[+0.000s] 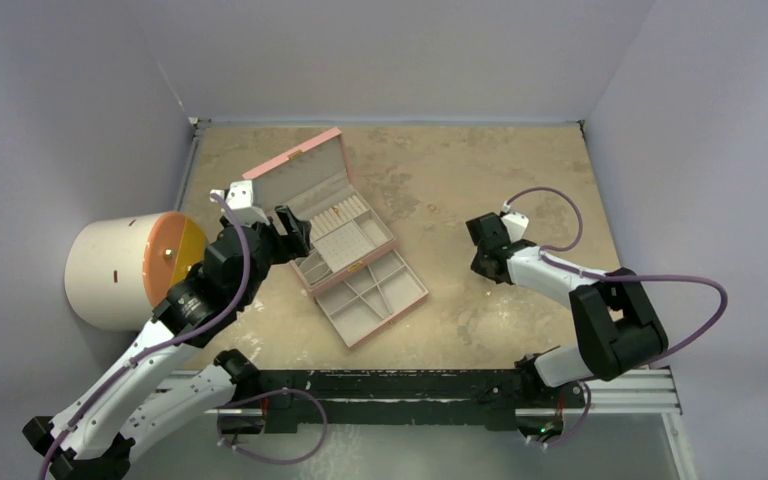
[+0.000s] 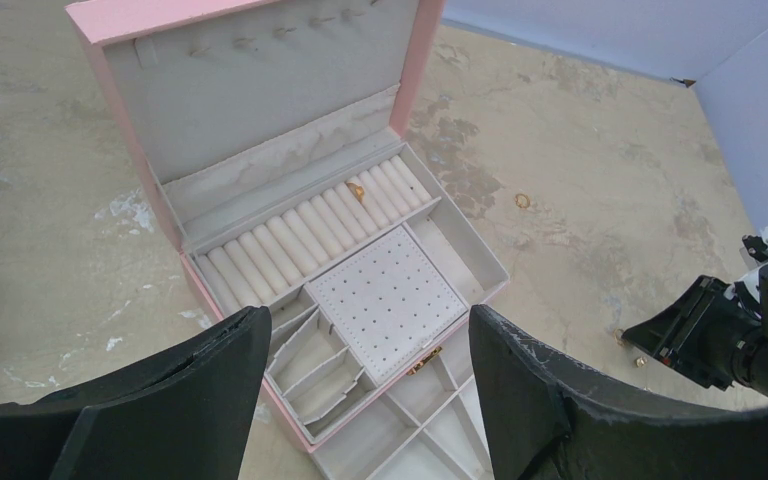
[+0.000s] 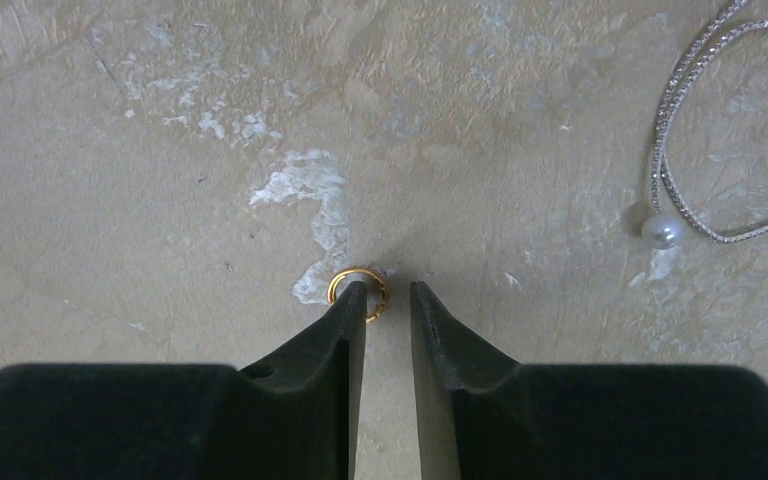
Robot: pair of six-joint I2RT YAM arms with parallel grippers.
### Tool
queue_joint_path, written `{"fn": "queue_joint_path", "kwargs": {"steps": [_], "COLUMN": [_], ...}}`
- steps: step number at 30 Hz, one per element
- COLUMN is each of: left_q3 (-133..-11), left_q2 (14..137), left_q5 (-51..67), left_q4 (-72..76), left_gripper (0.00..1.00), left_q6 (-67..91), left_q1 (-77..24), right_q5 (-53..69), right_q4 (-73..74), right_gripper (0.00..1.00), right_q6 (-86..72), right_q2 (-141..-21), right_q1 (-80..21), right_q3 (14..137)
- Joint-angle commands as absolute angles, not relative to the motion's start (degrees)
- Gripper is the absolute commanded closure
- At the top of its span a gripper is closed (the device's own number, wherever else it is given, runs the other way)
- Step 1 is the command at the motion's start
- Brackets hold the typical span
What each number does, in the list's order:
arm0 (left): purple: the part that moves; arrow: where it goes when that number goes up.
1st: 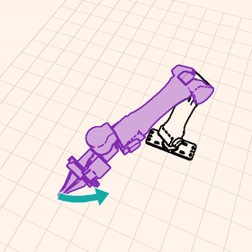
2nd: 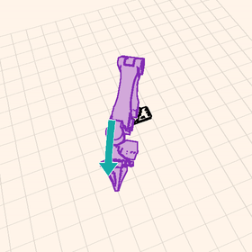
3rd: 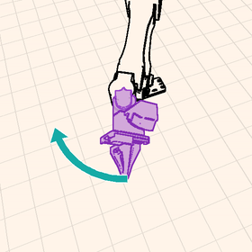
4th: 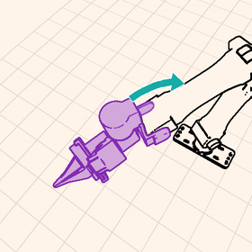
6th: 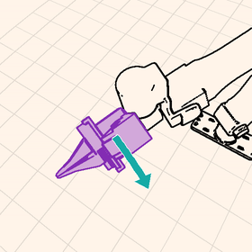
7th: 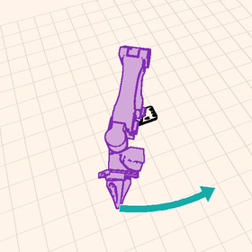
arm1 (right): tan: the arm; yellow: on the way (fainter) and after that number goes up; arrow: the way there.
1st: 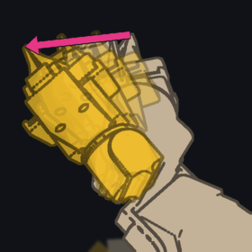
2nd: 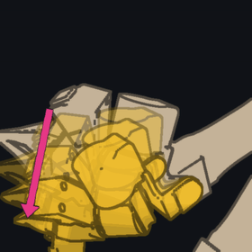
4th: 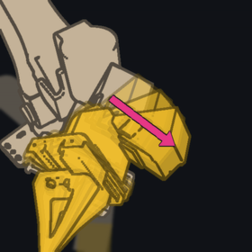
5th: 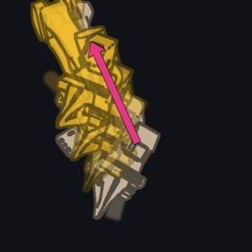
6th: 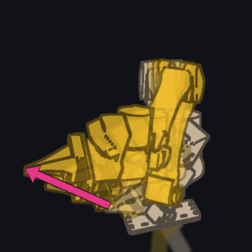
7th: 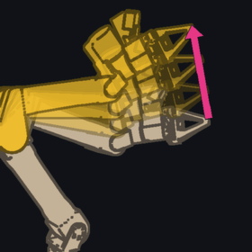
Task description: Organize the mixed jewelry
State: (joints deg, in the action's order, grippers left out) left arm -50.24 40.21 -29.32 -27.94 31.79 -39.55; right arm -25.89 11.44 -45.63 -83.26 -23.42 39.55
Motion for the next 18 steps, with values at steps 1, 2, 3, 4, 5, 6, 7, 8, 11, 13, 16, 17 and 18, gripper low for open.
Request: {"fn": "queue_joint_path", "kwargs": {"steps": [1, 2, 3, 4, 5, 6, 7, 8, 11, 13, 16, 17, 18], "left_q3": [-50.2, -50.3, -50.2, -50.2, -50.2, -50.2, -50.2, -50.2, -50.2, -50.2, -50.3, -50.2, -50.2], "left_q2": [39.8, 39.8, 39.8, 39.8, 39.8, 39.9, 39.9, 39.9, 40.1, 40.2, 40.3, 40.3, 40.4], "left_q5": [-29.2, -29.2, -29.2, -29.2, -29.1, -29.0, -28.9, -28.9, -28.5, -28.2, -27.5, -27.2, -27.0], "left_q4": [-26.1, -26.1, -26.1, -26.0, -26.0, -26.1, -26.1, -26.0, -25.9, -25.8, -25.6, -25.5, -25.5], "left_gripper": [0.27, 0.28, 0.28, 0.28, 0.28, 0.28, 0.28, 0.28, 0.28, 0.27, 0.28, 0.28, 0.28], "left_q6": [30.4, 30.4, 30.4, 30.4, 30.4, 30.4, 30.4, 30.4, 30.4, 30.4, 30.4, 30.4, 30.5], "left_q1": [-39.5, -39.5, -39.5, -39.5, -39.4, -39.4, -39.3, -39.2, -39.0, -38.7, -38.2, -38.1, -37.9], "right_q5": [-26.0, -25.8, -25.7, -25.5, -25.2, -25.0, -24.8, -24.5, -23.9, -23.4, -23.6, -23.9, -24.0], "right_q4": [9.7, 9.8, 9.8, 9.8, 9.9, 10.0, 10.1, 10.3, 10.6, 11.1, 12.0, 12.2, 12.4], "right_gripper": [0.75, 0.75, 0.76, 0.77, 0.78, 0.79, 0.8, 0.81, 0.81, 0.82, 0.82, 0.82, 0.82], "right_q6": [-46.5, -46.5, -46.5, -46.4, -46.4, -46.4, -46.3, -46.3, -46.1, -45.8, -45.6, -45.5, -45.5], "right_q2": [-83.1, -83.1, -83.1, -83.1, -83.1, -83.1, -83.1, -82.9, -82.5, -82.4, -82.5, -82.6, -82.8], "right_q1": [-23.0, -23.0, -23.0, -23.0, -23.0, -23.0, -23.1, -23.0, -23.0, -23.0, -23.0, -23.1, -23.0], "right_q3": [41.7, 41.6, 41.4, 41.3, 41.2, 41.1, 41.1, 40.9, 40.5, 40.3, 40.2, 40.1, 40.1]}}
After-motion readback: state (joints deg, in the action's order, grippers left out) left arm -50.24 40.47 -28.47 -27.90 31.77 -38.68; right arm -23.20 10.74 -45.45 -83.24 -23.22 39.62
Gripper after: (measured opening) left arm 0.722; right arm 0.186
